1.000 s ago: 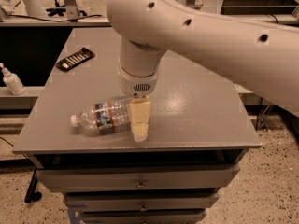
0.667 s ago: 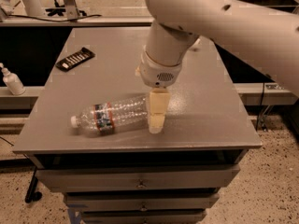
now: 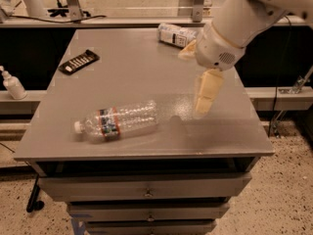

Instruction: Knock water bottle over

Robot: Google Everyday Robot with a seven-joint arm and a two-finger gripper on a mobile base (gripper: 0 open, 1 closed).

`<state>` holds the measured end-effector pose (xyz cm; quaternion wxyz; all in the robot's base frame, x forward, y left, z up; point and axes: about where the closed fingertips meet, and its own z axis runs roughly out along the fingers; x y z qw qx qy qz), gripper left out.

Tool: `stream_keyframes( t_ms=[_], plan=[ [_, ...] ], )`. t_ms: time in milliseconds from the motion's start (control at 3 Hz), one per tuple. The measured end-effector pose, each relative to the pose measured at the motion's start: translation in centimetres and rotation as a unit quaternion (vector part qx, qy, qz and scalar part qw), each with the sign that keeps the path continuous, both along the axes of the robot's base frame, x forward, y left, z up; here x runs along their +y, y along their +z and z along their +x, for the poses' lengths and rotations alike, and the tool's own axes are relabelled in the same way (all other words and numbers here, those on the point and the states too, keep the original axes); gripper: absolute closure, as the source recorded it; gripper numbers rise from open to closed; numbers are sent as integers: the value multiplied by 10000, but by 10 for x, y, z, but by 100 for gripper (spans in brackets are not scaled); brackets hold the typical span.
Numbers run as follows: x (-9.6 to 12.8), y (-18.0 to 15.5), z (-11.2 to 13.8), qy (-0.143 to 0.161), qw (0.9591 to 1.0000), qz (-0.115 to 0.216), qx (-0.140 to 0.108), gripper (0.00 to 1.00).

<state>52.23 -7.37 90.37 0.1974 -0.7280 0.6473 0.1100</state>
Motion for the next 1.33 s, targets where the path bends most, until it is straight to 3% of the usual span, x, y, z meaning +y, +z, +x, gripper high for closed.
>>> stream_keyframes(
  t_ms=[333, 667, 1000, 1333],
  plan=[
    [-46, 16, 3, -326, 9981, 511, -140, 0],
    [-96, 27, 2, -775, 9892, 1225, -227, 0],
    [-98, 31, 0, -820, 9867, 1391, -211, 0],
    [-97, 31, 0, -814, 9869, 1379, -212, 0]
  ],
)
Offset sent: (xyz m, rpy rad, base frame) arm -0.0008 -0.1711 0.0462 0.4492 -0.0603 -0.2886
